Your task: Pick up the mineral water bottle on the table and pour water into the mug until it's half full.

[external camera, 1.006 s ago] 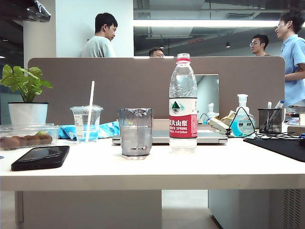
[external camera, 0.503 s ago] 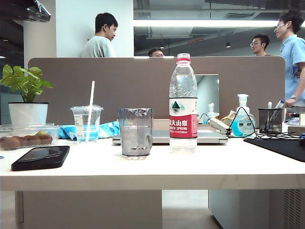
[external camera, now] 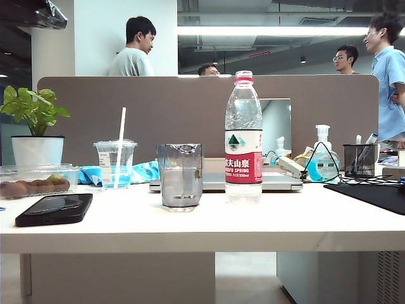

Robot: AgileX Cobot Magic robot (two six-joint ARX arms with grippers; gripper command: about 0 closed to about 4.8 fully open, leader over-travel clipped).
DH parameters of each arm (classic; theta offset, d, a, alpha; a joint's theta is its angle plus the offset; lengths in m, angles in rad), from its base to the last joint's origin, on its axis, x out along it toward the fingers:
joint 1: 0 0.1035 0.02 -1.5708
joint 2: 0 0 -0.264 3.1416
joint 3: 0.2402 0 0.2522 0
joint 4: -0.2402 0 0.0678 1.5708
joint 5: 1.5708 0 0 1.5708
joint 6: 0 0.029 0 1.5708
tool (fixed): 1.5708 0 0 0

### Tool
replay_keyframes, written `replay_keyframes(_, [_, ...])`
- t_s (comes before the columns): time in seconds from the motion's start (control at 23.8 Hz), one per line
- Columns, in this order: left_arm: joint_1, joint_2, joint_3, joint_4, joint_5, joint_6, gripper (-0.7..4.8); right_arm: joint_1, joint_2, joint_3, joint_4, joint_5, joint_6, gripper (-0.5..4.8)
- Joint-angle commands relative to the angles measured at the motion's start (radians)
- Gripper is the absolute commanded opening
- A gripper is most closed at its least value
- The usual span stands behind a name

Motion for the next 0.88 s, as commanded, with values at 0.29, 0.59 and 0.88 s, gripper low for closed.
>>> replay_keyframes(0.29, [0.001, -0.002, 0.005, 0.012, 0.002, 0.007, -0.04, -0.101, -0.009, -0.006, 0.011, -0.005, 0.013, -0.05])
replay_keyframes(0.59, [0.001, -0.002, 0.005, 0.012, 0.002, 0.007, -0.04, -0.100, -0.009, -0.007, 0.032, -0.070, 0.013, -0.05])
replay_keyframes(0.88, [0.001, -0.002, 0.005, 0.012, 0.002, 0.007, -0.04, -0.099, -0.009, -0.008, 0.027, -0.144, 0.013, -0.05])
